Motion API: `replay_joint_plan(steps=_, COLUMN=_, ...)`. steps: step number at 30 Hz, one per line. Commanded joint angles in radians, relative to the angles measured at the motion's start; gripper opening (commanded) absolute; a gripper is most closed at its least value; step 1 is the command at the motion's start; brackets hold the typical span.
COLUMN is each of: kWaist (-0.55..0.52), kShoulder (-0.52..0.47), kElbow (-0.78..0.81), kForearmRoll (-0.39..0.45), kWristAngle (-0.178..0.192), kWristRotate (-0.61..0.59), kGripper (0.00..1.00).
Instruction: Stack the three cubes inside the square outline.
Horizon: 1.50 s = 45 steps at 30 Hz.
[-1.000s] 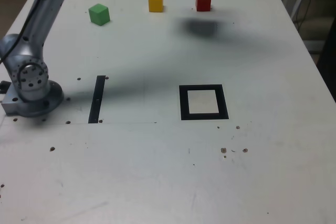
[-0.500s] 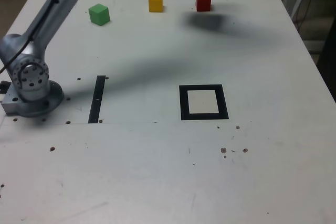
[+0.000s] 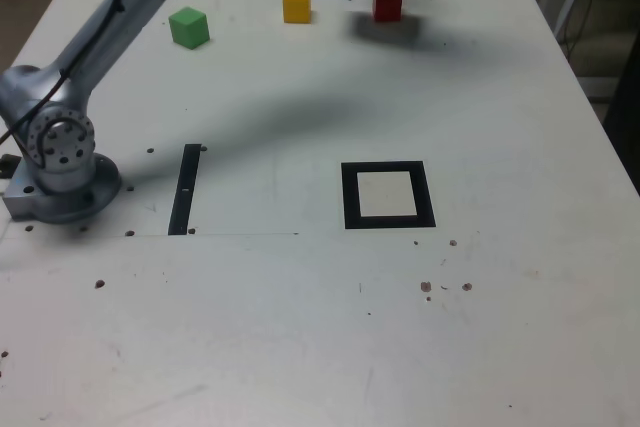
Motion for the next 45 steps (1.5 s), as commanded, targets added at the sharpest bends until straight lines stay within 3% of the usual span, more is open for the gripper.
replay_joint_plan(steps=1, kWaist=0.001, kShoulder=0.018, kElbow=-0.015, kForearmRoll=0.013, kWristAngle=-0.004, kWristRotate=0.003, kGripper=0.95)
replay_joint_plan(steps=22, kWaist=0.01, kShoulder=0.099, kElbow=-0.091, kForearmRoll=0.016, kWristAngle=-0.032, kWristRotate=0.01, kGripper=0.81)
replay_joint_plan(steps=29, kWaist=0.01, kShoulder=0.106, kElbow=-0.123, kForearmRoll=0.016, kWristAngle=-0.037, kWristRotate=0.013, kGripper=0.64)
replay_joint_plan(steps=41, kWaist=0.01, kShoulder=0.123, kElbow=-0.146, kForearmRoll=0.016, kWristAngle=-0.028, kWristRotate=0.009, kGripper=0.54)
replay_joint_plan(steps=45, kWaist=0.011, kShoulder=0.123, kElbow=-0.156, kForearmRoll=0.016, kWristAngle=-0.025, kWristRotate=0.006, kGripper=0.43)
